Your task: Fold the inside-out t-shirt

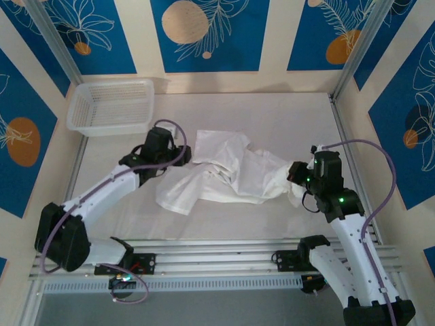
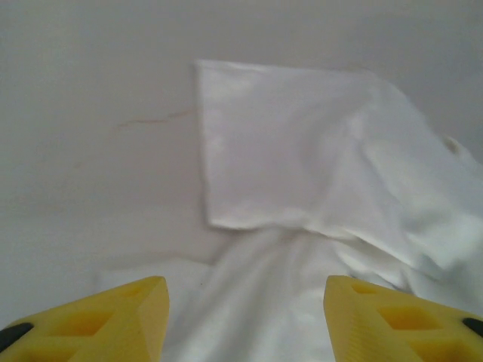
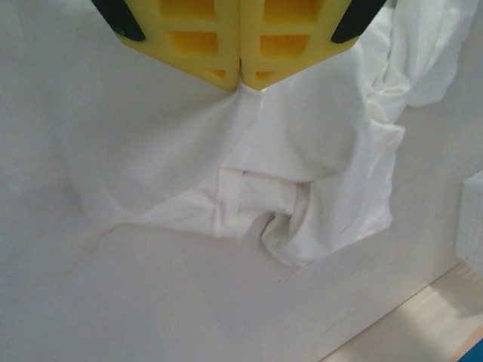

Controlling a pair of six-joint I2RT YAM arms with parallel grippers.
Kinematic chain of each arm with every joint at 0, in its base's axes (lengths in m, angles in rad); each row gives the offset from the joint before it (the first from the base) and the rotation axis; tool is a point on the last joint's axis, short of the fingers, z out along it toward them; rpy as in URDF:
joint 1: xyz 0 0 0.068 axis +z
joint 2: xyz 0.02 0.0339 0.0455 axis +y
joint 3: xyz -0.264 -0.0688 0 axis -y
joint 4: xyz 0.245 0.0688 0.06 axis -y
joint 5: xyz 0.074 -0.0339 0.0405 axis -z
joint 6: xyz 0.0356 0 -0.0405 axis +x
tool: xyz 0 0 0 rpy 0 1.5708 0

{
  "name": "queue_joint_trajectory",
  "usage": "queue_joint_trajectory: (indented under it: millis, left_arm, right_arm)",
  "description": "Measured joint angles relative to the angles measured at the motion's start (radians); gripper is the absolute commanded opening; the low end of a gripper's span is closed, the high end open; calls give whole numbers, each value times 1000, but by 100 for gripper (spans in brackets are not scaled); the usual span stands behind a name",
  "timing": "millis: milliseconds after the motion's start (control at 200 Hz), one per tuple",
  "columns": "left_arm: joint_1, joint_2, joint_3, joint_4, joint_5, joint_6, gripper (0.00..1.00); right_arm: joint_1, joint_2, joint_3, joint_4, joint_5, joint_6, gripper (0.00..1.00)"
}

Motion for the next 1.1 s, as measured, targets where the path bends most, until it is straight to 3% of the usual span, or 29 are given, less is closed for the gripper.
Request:
queue_joint_trajectory:
  millis: [125, 285, 410, 775, 1100]
  left_arm:
    - [76, 197, 103, -1, 76, -32, 55]
    - [78, 477, 262, 18, 169, -97, 52]
    - [72, 598, 325, 14, 193, -132, 53]
    - [34, 580, 227, 45, 241, -166, 53]
    - [35, 575, 191, 157, 297, -250, 26]
  right_arm:
    - [-1, -5, -16, 23, -68, 15, 0]
    - [-1, -4, -22, 36, -114, 24, 0]
    - [-1, -7, -22, 37, -128, 24, 0]
    - [0, -37, -27, 39, -149, 38, 0]
    - [16, -42, -29, 33, -157, 42, 0]
